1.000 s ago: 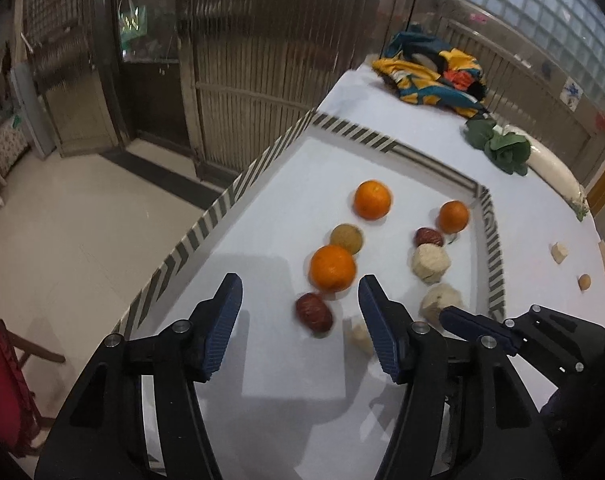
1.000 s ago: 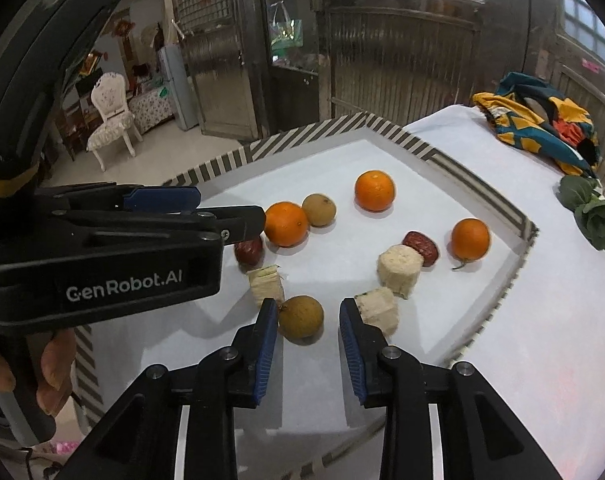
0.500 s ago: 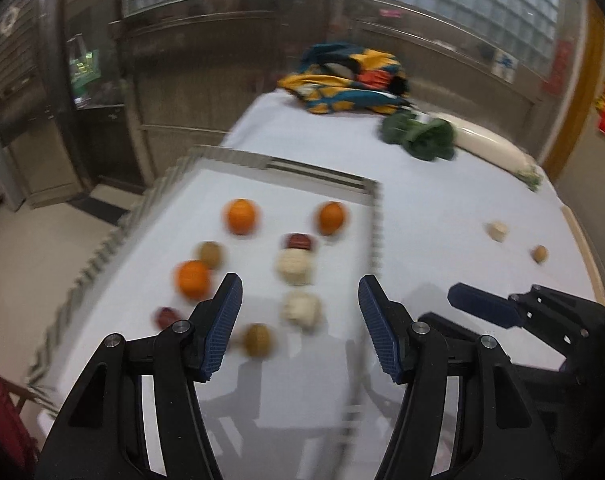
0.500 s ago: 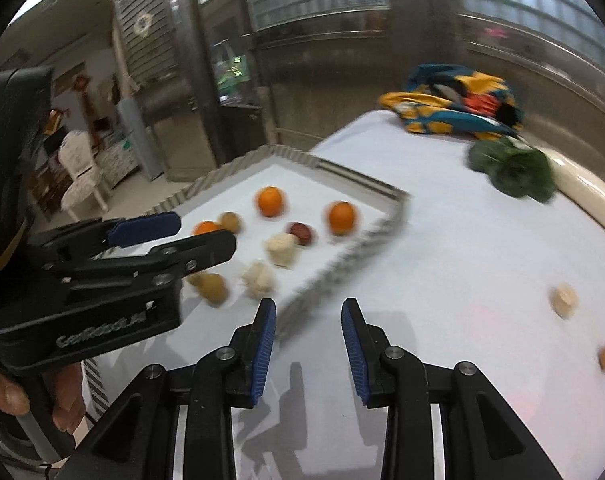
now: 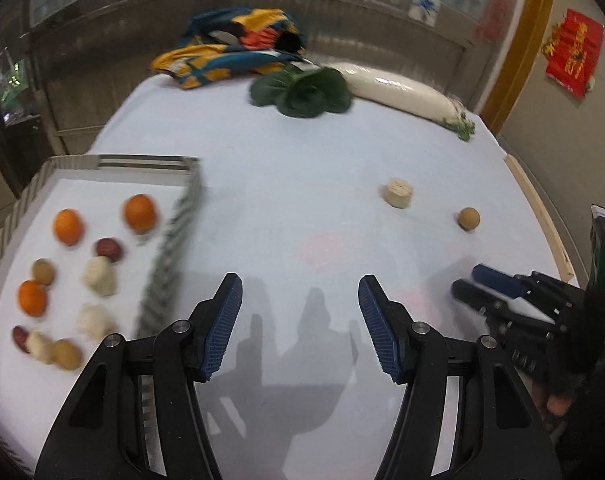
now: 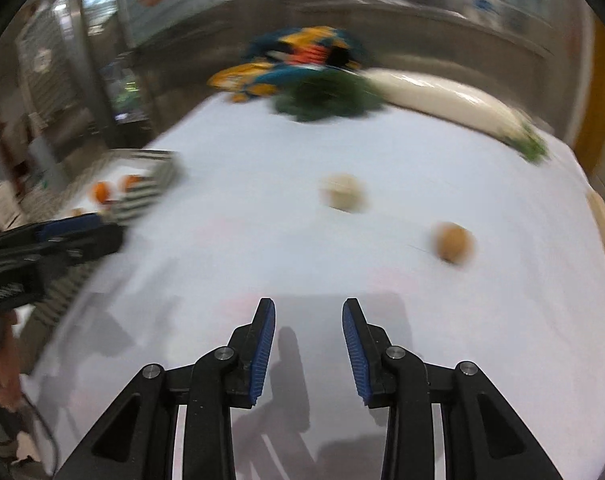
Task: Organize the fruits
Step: 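Withdraw both grippers from the tray toward the last fruit, then grasp the last yam piece with the left gripper while the right gripper grasps a tan round fruit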
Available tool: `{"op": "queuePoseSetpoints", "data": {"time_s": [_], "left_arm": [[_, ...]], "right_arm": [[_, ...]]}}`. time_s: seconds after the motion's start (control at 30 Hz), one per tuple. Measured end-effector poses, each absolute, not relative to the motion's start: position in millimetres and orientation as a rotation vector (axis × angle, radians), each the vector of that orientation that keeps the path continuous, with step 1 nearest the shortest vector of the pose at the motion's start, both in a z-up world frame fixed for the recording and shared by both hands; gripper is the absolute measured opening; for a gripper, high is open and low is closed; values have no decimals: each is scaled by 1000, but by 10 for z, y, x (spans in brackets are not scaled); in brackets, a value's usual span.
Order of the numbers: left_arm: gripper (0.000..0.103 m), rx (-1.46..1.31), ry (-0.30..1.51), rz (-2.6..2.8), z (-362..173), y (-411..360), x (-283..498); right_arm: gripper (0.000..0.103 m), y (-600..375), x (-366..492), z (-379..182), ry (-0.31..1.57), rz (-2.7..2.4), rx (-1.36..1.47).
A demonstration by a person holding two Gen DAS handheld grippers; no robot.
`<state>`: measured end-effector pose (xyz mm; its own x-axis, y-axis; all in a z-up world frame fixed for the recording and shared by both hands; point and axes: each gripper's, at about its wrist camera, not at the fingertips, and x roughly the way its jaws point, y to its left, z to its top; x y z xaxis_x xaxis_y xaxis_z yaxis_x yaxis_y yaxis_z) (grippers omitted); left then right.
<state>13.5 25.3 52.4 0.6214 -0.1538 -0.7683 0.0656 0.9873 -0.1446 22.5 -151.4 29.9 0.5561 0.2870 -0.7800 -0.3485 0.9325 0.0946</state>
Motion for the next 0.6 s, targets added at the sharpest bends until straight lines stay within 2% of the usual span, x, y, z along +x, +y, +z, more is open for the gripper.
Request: {"op": "queuePoseSetpoints", "data": {"time_s": [0.17,0.3,0.5,0.57,0.6], "left_arm": [[61,-97,911,-165,478,-46,355],[61,-104,931,-187,430,-216,565],[61,-96,964,-199,327,-426,889],[61,-104,976,-202,292,-474,1021],[61,-105,983,-196,273,-501,1104]], "right_arm": [[36,-2076,460,210,920,283,8],[44,-2221,659,229,905,272,20],[44,-2159,986,183,907,290,-21],[27,-2117,1052,180,901,304,-32],[27,-2115,1079,172,903,303,-31]]}}
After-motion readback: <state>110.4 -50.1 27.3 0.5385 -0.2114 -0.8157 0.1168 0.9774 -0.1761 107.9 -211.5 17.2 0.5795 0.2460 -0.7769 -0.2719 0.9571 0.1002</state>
